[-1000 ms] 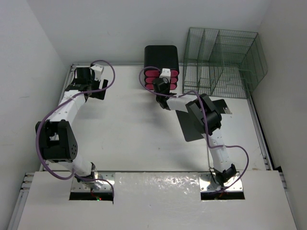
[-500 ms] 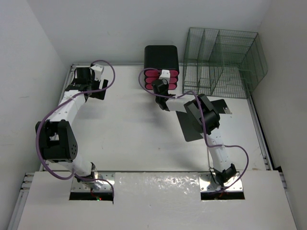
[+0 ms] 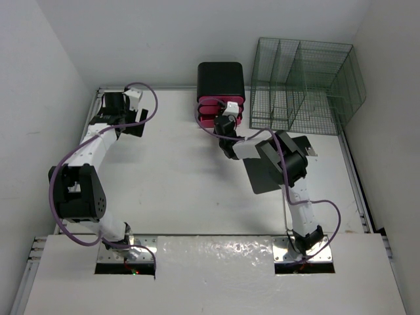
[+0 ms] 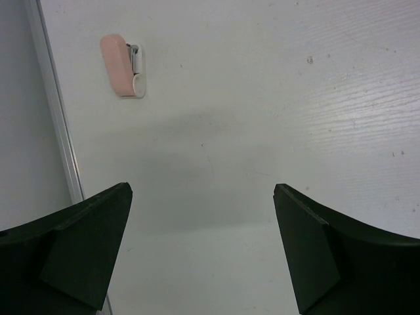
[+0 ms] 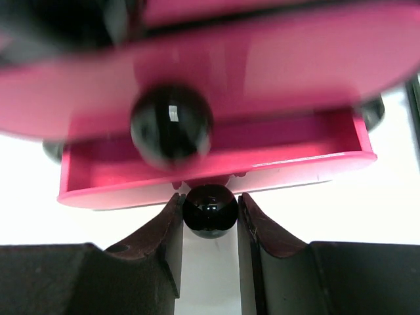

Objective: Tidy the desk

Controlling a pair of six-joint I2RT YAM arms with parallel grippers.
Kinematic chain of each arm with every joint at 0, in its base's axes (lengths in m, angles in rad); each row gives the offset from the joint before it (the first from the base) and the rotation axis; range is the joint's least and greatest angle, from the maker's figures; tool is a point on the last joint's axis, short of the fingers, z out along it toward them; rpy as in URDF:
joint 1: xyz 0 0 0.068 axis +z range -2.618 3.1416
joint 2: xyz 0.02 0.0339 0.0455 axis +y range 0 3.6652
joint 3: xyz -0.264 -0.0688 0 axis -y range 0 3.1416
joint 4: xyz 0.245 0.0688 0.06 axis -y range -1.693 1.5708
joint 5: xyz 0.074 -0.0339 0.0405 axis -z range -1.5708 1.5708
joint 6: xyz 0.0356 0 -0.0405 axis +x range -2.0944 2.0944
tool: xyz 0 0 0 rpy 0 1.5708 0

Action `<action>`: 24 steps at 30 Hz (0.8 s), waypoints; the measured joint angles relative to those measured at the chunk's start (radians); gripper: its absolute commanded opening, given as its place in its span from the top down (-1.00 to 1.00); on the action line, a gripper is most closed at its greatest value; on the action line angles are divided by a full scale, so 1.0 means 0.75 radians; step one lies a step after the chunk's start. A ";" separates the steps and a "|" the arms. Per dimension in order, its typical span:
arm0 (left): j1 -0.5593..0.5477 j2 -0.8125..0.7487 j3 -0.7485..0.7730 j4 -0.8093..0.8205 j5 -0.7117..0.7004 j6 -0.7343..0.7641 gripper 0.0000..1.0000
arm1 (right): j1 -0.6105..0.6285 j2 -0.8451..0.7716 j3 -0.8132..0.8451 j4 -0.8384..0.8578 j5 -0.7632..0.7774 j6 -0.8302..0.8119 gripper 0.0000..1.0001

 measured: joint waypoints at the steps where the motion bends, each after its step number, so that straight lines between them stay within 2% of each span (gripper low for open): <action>1: 0.003 0.004 0.001 0.000 0.000 0.000 -0.76 | 0.006 -0.024 -0.043 0.012 -0.006 0.006 1.00; 8: 0.037 0.072 0.004 -0.002 -0.001 0.000 -0.76 | 0.050 -0.144 -0.257 0.031 -0.030 0.091 1.00; 14: 0.070 0.102 0.012 -0.012 -0.002 0.001 -0.77 | 0.056 -0.182 -0.309 0.021 -0.060 0.160 1.00; 17: 0.094 0.132 0.047 -0.025 -0.002 0.001 -0.77 | 0.062 -0.212 -0.347 0.015 -0.072 0.181 0.64; 18: 0.105 0.151 0.070 -0.030 -0.003 0.002 -0.77 | 0.065 -0.223 -0.358 0.006 -0.075 0.186 0.31; 21: 0.131 0.231 0.174 -0.056 -0.013 0.004 -0.82 | 0.070 -0.250 -0.364 -0.057 -0.102 0.194 0.00; 24: 0.143 0.341 0.320 -0.090 -0.027 0.006 -0.85 | 0.074 -0.283 -0.416 -0.091 -0.137 0.187 -0.15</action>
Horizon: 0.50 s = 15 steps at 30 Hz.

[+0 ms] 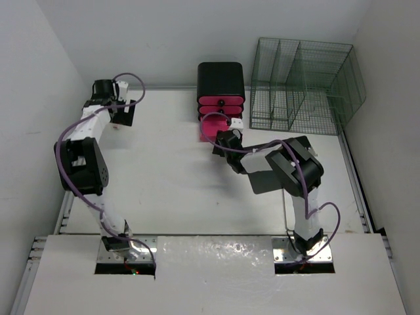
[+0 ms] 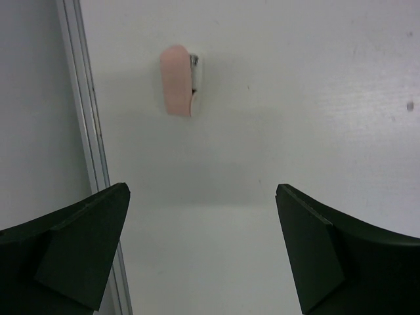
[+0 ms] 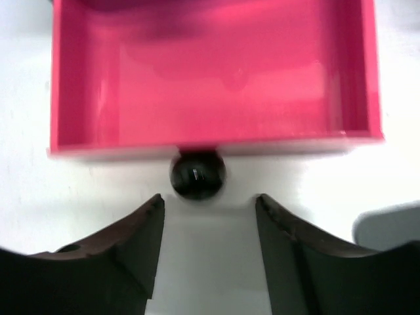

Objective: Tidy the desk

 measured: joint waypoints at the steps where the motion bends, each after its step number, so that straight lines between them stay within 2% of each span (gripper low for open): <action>1: 0.004 0.052 0.069 -0.026 -0.005 0.000 -0.85 | 0.001 -0.016 -0.031 -0.002 -0.011 -0.002 -0.22; 5: 0.006 0.253 0.334 -0.101 -0.023 -0.007 -0.87 | 0.005 -0.093 -0.100 -0.024 -0.050 -0.017 -0.31; 15: 0.013 0.743 0.865 -0.291 -0.097 -0.096 -0.87 | 0.007 -0.189 -0.199 -0.060 -0.166 -0.068 -0.30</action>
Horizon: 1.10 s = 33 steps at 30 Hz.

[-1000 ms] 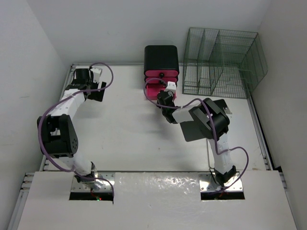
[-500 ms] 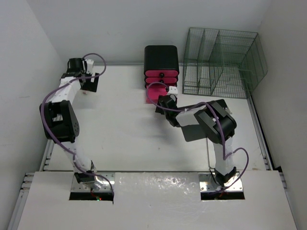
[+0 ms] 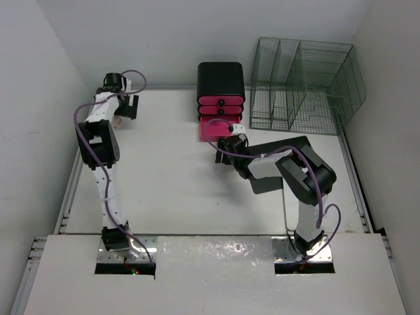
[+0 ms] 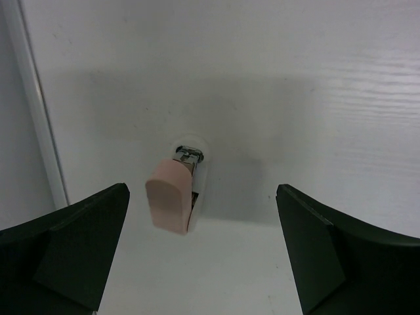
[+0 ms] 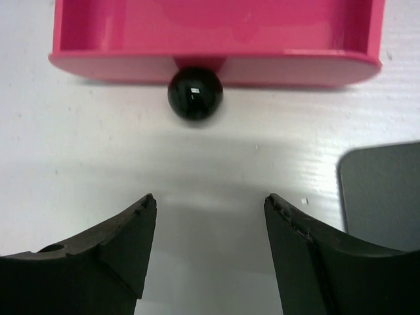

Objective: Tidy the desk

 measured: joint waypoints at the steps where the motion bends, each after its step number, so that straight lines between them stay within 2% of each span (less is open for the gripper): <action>1: 0.004 0.035 0.014 -0.004 -0.016 -0.012 -0.87 | 0.000 -0.016 -0.018 0.000 -0.007 -0.001 -0.30; 5: 0.023 0.077 -0.019 -0.014 -0.049 -0.042 -0.71 | 0.000 -0.060 -0.069 -0.006 -0.026 -0.004 -0.28; 6: 0.026 0.074 -0.020 -0.008 -0.056 -0.045 -0.48 | 0.000 -0.063 -0.070 -0.011 -0.033 -0.005 -0.28; 7: 0.030 0.074 -0.024 0.001 -0.057 -0.047 -0.32 | 0.000 -0.067 -0.070 -0.013 -0.040 -0.006 -0.28; 8: 0.034 0.074 -0.038 0.011 -0.058 -0.050 -0.01 | 0.000 -0.070 -0.070 -0.013 -0.043 -0.007 -0.28; 10: 0.035 0.064 -0.067 0.037 -0.054 -0.048 0.32 | 0.000 -0.081 -0.072 -0.014 -0.048 -0.013 -0.28; 11: 0.035 0.056 -0.091 0.051 -0.074 -0.036 0.68 | 0.000 -0.091 -0.072 -0.020 -0.048 -0.017 -0.28; 13: 0.035 0.044 -0.107 0.067 -0.070 -0.039 1.00 | 0.000 -0.116 -0.073 -0.036 -0.046 -0.034 -0.28; 20: 0.029 -0.060 -0.252 0.052 0.020 -0.035 1.00 | -0.012 -0.247 -0.091 -0.076 0.020 -0.101 -0.31; 25: -0.052 -0.277 -0.382 -0.061 0.097 0.004 1.00 | -0.135 -0.343 -0.153 -0.087 -0.021 -0.082 -0.31; 28: -0.210 -0.480 -0.442 -0.083 0.111 0.054 1.00 | -0.241 -0.405 -0.211 -0.095 -0.040 -0.061 -0.32; 33: -0.639 -0.682 -0.443 -0.074 0.126 0.153 1.00 | -0.344 -0.513 -0.264 -0.123 -0.034 -0.054 -0.32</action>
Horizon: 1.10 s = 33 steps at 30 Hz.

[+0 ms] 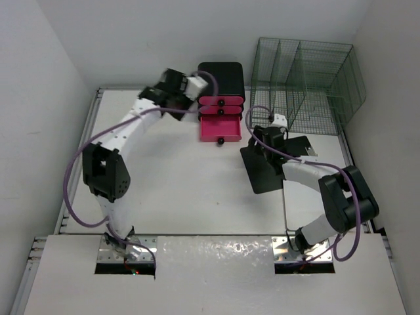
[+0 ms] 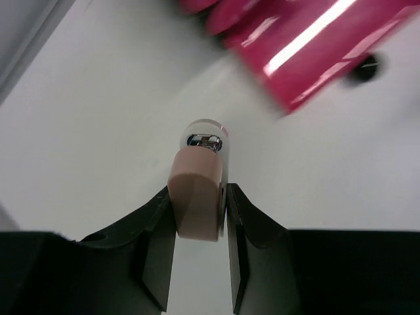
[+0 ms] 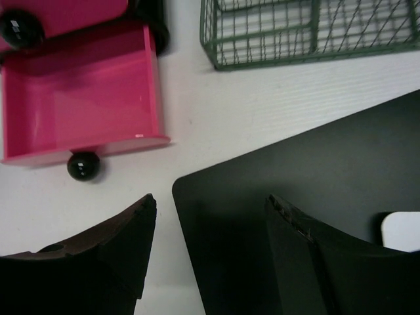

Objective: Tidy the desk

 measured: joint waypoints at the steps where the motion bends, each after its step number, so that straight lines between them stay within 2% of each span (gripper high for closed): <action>1: -0.095 -0.003 0.010 0.002 -0.004 0.019 1.00 | -0.017 -0.023 -0.002 -0.004 0.002 0.000 -0.32; 5: -0.371 0.065 0.038 0.019 -0.092 0.096 1.00 | -0.063 -0.104 -0.018 0.002 0.020 0.001 -0.31; 9: -0.482 0.223 0.127 0.046 -0.245 0.188 1.00 | -0.085 -0.166 -0.068 0.008 0.052 0.000 -0.33; 14: -0.490 0.429 0.300 0.098 -0.296 0.229 1.00 | -0.085 -0.176 -0.105 0.008 0.062 0.000 -0.33; 22: -0.469 0.518 0.309 0.261 -0.222 0.235 1.00 | -0.085 -0.177 -0.119 0.003 0.062 0.000 -0.33; 27: -0.433 0.614 0.395 0.292 -0.103 0.239 1.00 | -0.085 -0.178 -0.121 0.004 0.063 -0.001 -0.33; 33: -0.392 0.701 0.405 0.305 -0.042 0.258 0.97 | -0.085 -0.187 -0.139 0.002 0.062 -0.002 -0.33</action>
